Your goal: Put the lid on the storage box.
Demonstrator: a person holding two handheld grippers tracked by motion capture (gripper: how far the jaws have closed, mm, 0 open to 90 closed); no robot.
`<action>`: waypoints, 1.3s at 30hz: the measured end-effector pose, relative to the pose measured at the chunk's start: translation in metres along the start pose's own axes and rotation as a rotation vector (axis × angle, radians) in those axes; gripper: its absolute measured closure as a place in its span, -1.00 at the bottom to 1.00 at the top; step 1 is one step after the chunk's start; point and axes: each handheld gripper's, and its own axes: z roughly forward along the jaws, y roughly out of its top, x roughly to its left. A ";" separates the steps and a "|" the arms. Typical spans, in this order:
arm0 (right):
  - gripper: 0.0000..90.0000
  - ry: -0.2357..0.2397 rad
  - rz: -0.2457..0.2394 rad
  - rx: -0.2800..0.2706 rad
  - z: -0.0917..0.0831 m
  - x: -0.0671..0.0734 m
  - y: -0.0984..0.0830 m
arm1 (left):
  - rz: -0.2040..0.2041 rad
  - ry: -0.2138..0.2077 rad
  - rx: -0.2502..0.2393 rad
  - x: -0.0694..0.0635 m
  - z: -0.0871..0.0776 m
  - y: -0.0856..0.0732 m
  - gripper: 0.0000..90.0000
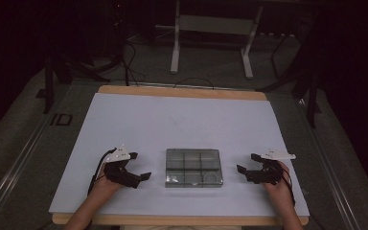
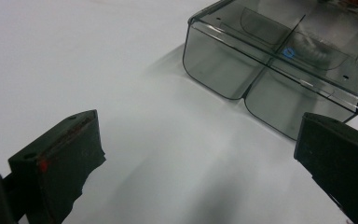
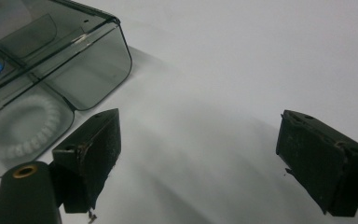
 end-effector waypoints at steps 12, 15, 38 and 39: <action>-0.70 -0.027 0.032 -0.017 -0.009 -0.007 -0.007 | -0.018 0.026 -0.019 0.005 -0.010 -0.006 -0.97; -0.70 -0.035 0.032 -0.018 -0.012 -0.008 -0.008 | -0.021 0.028 -0.020 0.006 -0.012 -0.007 -0.97; -0.69 -0.090 0.026 -0.062 -0.024 -0.009 -0.017 | -0.052 0.107 -0.067 0.011 -0.020 -0.015 -0.97; -0.69 -0.093 0.024 -0.064 -0.024 -0.008 -0.017 | -0.052 0.107 -0.067 0.011 -0.020 -0.015 -0.97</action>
